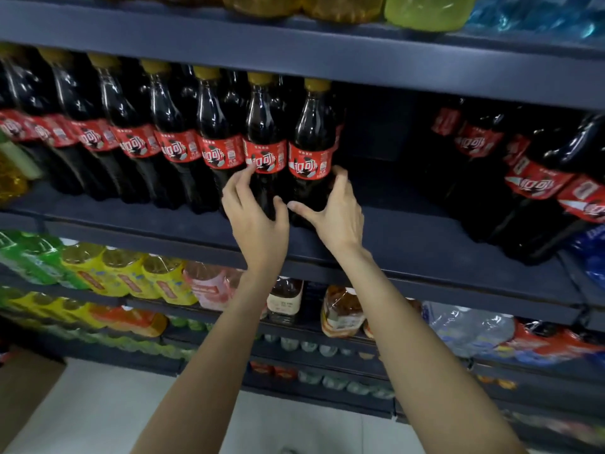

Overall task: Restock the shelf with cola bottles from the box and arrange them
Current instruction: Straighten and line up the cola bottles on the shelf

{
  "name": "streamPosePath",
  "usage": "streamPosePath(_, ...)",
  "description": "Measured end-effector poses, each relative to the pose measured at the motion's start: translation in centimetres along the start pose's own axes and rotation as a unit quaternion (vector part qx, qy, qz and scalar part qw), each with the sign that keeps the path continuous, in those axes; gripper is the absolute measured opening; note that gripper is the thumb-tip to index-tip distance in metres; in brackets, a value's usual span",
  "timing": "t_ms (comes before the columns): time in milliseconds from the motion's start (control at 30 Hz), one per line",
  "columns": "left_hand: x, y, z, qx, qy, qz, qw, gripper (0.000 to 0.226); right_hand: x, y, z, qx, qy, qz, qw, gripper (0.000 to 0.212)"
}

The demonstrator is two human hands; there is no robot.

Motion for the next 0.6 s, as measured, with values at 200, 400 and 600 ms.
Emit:
streamPosePath(200,5.2,-2.5,5.4,-0.144,-0.069,0.137,0.978,0.021,4.4,8.5,4.5,0.167,0.006,-0.02,0.986,0.017)
streamPosePath(400,9.7,-12.1,11.0,-0.368,-0.02,0.14,0.919,0.026,10.7,19.7,9.7,0.288,0.0,0.021,0.957,0.018)
streamPosePath(600,13.5,-21.4,15.7,-0.449,0.067,0.112,0.884,0.059,16.7,26.3,12.1,0.309,-0.023,0.097,0.946,0.052)
Point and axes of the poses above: each hand's wrist, its own z-axis away from the middle knuckle, its own y-axis out of the back of the hand, x = y × z, the point moved 8 cm from there along -z, towards the middle knuckle, and after that the axes turned 15 degrees about y, right-handed, at the moved point
